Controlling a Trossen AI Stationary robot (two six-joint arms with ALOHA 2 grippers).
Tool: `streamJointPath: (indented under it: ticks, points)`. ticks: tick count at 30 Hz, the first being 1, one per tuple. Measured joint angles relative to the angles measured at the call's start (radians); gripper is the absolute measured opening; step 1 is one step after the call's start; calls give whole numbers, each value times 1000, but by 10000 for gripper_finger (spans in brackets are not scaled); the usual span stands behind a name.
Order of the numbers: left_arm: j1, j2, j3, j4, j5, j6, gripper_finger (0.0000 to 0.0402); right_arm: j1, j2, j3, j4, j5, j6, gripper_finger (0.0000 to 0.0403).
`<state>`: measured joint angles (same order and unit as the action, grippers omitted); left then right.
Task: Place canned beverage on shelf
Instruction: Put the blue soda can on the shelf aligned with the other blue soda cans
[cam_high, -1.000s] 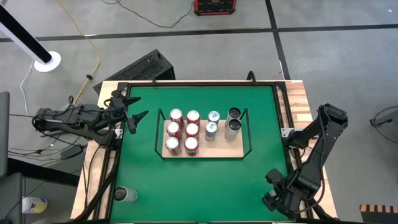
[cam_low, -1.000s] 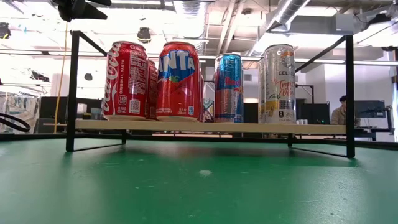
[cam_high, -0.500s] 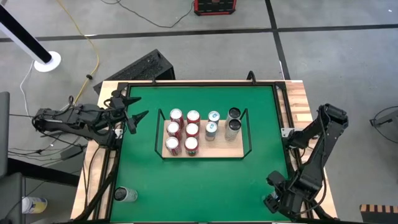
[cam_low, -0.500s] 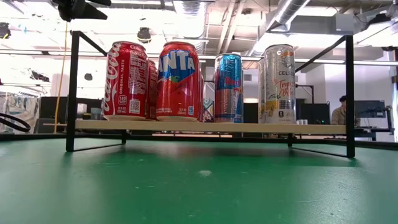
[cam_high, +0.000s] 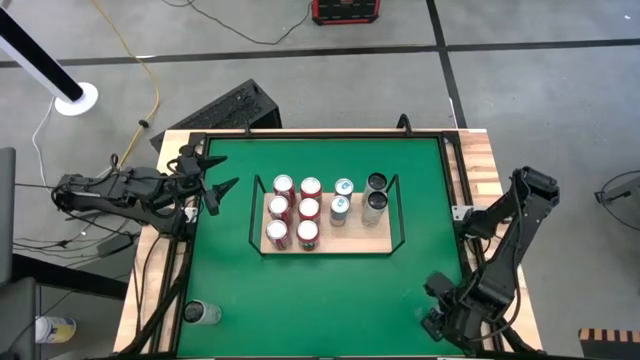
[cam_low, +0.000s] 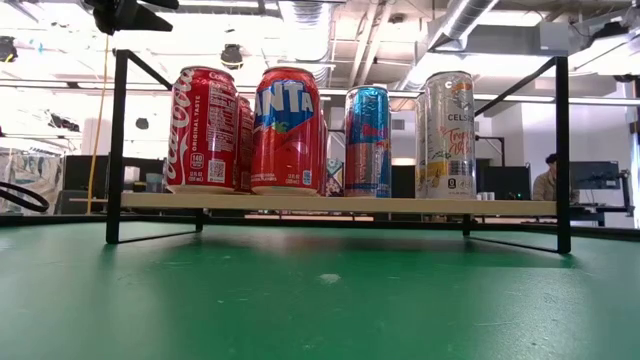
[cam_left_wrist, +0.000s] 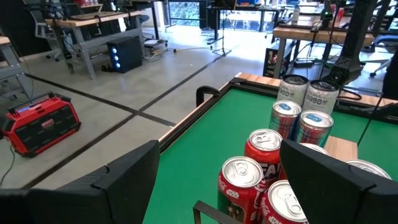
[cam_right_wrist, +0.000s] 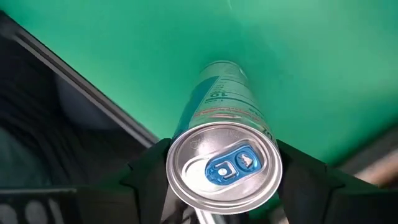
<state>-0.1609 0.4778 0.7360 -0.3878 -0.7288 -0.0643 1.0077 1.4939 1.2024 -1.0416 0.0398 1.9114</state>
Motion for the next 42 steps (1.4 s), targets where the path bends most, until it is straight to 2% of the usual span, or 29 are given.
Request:
streamJointPath:
  ticks: [6, 9, 17, 22, 29, 42]
  points:
    - [0, 0, 0, 0, 0, 1, 320, -112, 1, 79, 5, 191, -291, 265]
    - [0, 0, 0, 0, 0, 3, 320, -208, 1, 127, 6, 232, -489, 265]
    - [0, 0, 0, -13, 0, 6, 320, -540, 1, 231, 2, 157, -1006, 265]
    - [0, 0, 0, -27, 0, 7, 320, -732, -1, 256, -2, 55, -1215, 265]
    - [0, 0, 0, -35, 0, 16, 320, -857, 0, 255, -102, -63, -1301, 265]
    - [0, 0, 0, -33, -11, 19, 320, -867, 0, 255, -223, -81, -1311, 265]
